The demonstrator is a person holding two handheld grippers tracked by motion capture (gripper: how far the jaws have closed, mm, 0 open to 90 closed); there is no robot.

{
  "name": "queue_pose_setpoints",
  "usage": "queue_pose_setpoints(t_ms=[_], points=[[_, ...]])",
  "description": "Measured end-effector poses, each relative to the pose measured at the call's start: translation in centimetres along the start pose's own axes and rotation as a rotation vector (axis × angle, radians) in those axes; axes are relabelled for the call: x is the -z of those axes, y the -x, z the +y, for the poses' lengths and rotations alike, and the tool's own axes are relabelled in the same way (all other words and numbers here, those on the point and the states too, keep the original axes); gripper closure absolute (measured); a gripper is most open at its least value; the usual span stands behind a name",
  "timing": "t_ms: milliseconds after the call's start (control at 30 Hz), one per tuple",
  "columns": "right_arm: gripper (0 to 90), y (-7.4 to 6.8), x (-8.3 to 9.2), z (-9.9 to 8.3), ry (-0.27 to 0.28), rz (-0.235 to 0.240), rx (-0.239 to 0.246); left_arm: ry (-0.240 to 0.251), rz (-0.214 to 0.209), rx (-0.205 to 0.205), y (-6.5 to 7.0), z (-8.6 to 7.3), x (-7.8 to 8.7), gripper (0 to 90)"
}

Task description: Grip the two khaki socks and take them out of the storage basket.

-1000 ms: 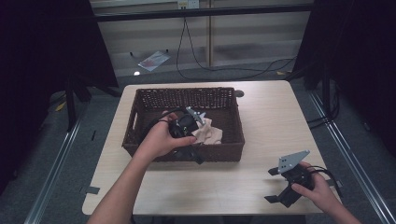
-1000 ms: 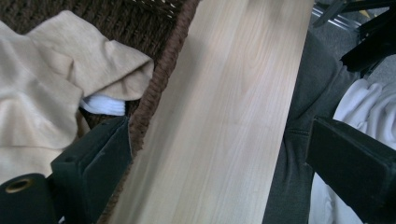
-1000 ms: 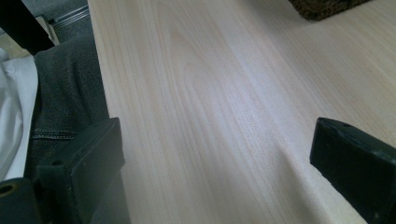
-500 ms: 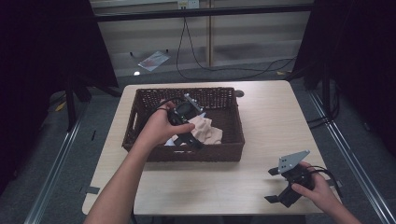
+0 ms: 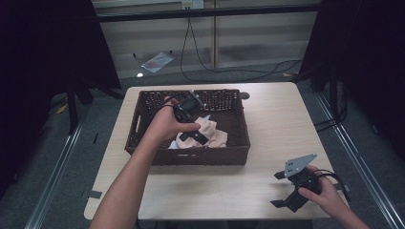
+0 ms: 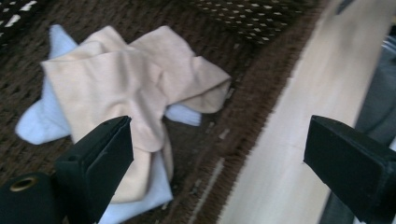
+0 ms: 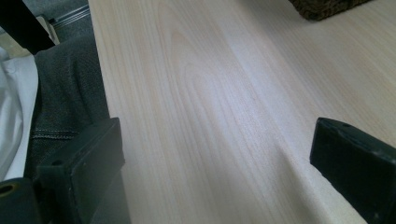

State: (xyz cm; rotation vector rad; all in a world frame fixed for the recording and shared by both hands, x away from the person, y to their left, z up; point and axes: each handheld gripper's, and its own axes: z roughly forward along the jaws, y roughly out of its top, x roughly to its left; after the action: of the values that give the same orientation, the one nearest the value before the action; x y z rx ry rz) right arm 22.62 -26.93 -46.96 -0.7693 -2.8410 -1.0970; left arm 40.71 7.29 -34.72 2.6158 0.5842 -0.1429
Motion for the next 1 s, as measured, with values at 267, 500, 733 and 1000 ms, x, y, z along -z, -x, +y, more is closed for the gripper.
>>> queue_pose_setpoints(t_ms=[267, 500, 733, 1000], points=[[2.8, 0.0, 0.1, 0.0, 0.003, -0.001, -0.002, -0.032, 0.060, -0.003, -1.9, 0.2, -1.8, 10.8], [2.8, 0.0, 0.1, 0.0, 0.003, -0.001, -0.003, -0.056, 0.104, 0.009, -3.2, -0.2, -2.9, 21.7], [2.8, 0.0, 0.0, 0.0, 0.002, 0.001, -0.002, -0.070, 0.134, 0.018, -4.8, -0.6, -3.6, 37.2], [2.8, 0.0, 0.1, 0.0, 0.005, -0.001, -0.001, -0.080, 0.129, 0.025, -5.5, -0.9, -4.3, 52.0]])
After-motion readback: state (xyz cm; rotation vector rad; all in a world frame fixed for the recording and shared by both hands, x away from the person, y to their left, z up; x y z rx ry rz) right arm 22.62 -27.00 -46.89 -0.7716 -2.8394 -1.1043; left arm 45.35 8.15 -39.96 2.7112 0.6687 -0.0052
